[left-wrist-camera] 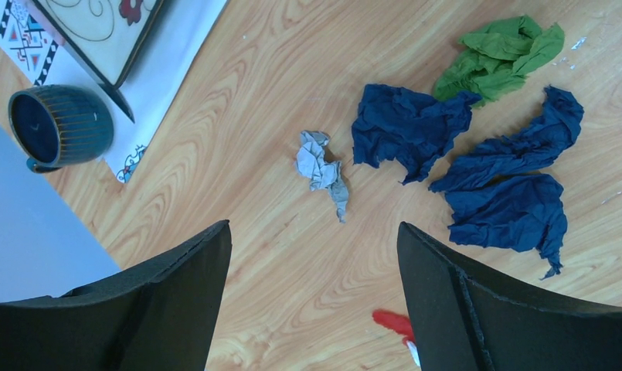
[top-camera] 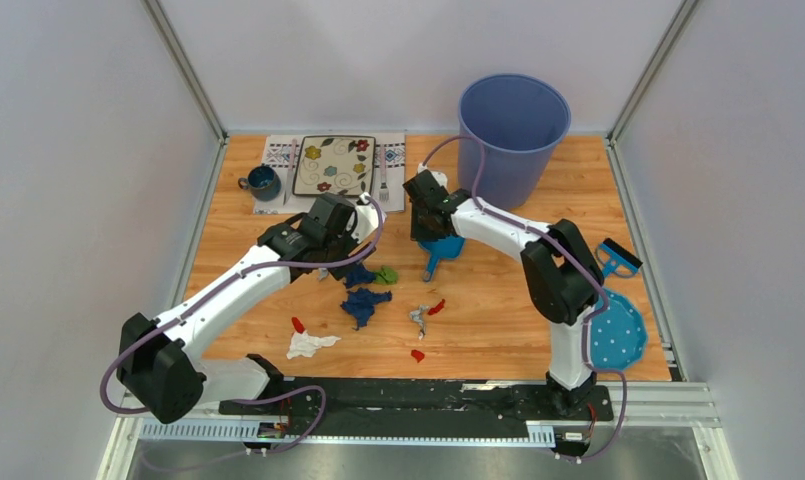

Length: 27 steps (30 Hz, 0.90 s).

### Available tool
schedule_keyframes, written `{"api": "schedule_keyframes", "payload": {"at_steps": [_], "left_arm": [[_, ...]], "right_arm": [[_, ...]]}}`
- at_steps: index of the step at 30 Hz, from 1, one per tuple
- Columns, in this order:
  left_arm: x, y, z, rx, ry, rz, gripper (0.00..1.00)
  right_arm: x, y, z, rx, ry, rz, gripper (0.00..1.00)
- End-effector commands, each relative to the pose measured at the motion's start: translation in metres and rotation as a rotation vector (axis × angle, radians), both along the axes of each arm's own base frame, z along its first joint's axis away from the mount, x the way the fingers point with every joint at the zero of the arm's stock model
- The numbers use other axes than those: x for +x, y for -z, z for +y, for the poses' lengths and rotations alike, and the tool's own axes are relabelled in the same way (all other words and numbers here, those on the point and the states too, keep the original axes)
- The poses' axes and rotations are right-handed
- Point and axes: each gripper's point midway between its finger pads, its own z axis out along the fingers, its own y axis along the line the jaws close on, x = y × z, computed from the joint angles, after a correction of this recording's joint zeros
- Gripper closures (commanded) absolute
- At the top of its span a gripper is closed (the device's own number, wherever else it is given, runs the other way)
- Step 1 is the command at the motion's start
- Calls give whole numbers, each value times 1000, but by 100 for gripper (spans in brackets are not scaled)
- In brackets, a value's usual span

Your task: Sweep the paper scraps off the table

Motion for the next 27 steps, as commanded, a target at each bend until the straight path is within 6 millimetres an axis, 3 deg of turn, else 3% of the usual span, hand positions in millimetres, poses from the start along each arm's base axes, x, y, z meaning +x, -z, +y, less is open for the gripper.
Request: {"api": "schedule_keyframes", "payload": {"at_steps": [1,3,7,10,11,12,14,16,17,19,20,22,23,24,25,26,27], "left_arm": [[4,-11,5,-9,-7,-45,14],[4,-12,4,-16,-5,-43,14],[4,-12,4,-15,-2,-41,14],[4,-12,4,-15,1,-39,14],[4,-13,3,-18,2,-40,14],[4,-14,3,-20,2,-42,14],[4,-13,3,-20,3,-40,14],[4,-13,4,-18,5,-40,14],[4,-14,4,-18,3,-41,14],[3,-15,4,-22,6,-44,14],[3,-15,4,-23,5,-44,14],[2,-16,3,-30,7,-43,14],[2,-16,2,-31,8,-43,14],[2,-17,2,-33,12,-44,14],[2,-17,1,-36,15,-40,14],[2,-17,1,-36,17,-38,14],[2,-17,1,-35,19,-37,14]], "right_arm": [[23,1,8,-2,84,-45,100],[26,12,11,-12,93,-29,100],[31,13,22,-13,85,-25,100],[29,10,29,1,70,-31,80],[29,7,31,5,64,-38,65],[27,5,32,0,51,-41,57],[26,-4,34,-3,34,-54,44],[20,-12,32,-32,2,-74,39],[16,-30,34,-30,-17,-110,33],[10,-42,19,-101,-34,-158,30],[7,-66,11,-99,-30,-204,28],[-1,-71,-21,-194,-5,-236,26],[-6,-95,-35,-179,16,-280,26],[-7,-100,-54,-192,50,-286,26],[-18,-86,-74,-217,57,-251,26],[-24,-104,-89,-172,95,-278,26],[-25,-101,-112,-155,143,-258,26]]}}
